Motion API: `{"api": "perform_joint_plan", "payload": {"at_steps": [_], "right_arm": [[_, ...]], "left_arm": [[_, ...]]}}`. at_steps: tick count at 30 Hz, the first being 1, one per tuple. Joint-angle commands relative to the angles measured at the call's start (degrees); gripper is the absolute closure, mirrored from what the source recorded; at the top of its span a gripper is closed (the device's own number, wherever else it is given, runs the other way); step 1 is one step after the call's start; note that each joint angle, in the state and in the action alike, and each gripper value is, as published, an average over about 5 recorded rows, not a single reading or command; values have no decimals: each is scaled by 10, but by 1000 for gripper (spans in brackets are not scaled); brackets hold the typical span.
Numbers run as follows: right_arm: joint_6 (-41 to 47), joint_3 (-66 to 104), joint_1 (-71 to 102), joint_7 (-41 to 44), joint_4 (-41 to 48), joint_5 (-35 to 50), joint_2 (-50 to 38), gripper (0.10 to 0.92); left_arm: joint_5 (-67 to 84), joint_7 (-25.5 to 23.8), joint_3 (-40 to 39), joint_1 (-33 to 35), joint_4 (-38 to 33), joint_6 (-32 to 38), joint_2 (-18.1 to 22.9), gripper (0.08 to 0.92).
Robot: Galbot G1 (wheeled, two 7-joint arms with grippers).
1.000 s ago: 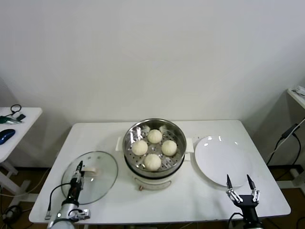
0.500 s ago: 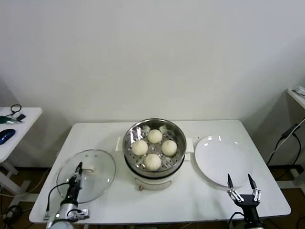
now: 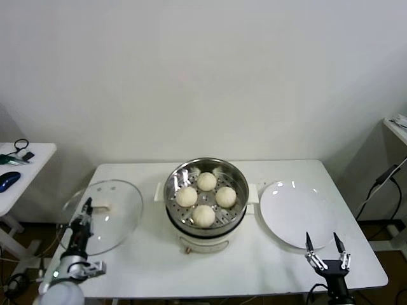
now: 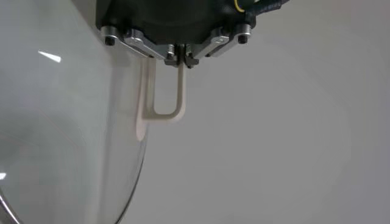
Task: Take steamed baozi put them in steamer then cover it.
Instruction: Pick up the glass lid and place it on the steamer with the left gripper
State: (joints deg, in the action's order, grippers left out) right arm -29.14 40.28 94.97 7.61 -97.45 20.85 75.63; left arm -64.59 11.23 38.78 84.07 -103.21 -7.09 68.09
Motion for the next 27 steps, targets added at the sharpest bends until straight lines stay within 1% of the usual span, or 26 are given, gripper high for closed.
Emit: {"api": "perform_joint_plan", "payload": {"at_steps": [1,5,8,13,17,22,25,27], "right_arm": [[0,-1,-1,-3,3,-2,0,203],[2,-1,-3,-3,5,-4,-2,203],[3,-1,-6,-3,5,-7,-4,203],[4,-4,-12,-4,8,-15,-4,203],[3,-8,-18,-4,14,-17,-6,203],[3,-13,-24,-6,22,-17,-11,203],[3,-15,-28,-6,26,-16,-13,203],[3,-17,-31,-7,30,-16,-14,203]], "left_arm": [[69,-111,-10,10,-166,-110,-60,855],[59,-139,-58,-14,-200,-153,-64,855],[39,-160,-116,-42,-228,-196,-68,855],[-39,-174,-222,-92,-236,-252,-57,855],[-96,-208,-291,-126,-231,-280,-26,855],[-174,-262,-353,-161,-223,-309,30,855],[-212,-290,-391,-178,-206,-321,58,855],[-223,-300,-411,-191,-188,-326,74,855]]}}
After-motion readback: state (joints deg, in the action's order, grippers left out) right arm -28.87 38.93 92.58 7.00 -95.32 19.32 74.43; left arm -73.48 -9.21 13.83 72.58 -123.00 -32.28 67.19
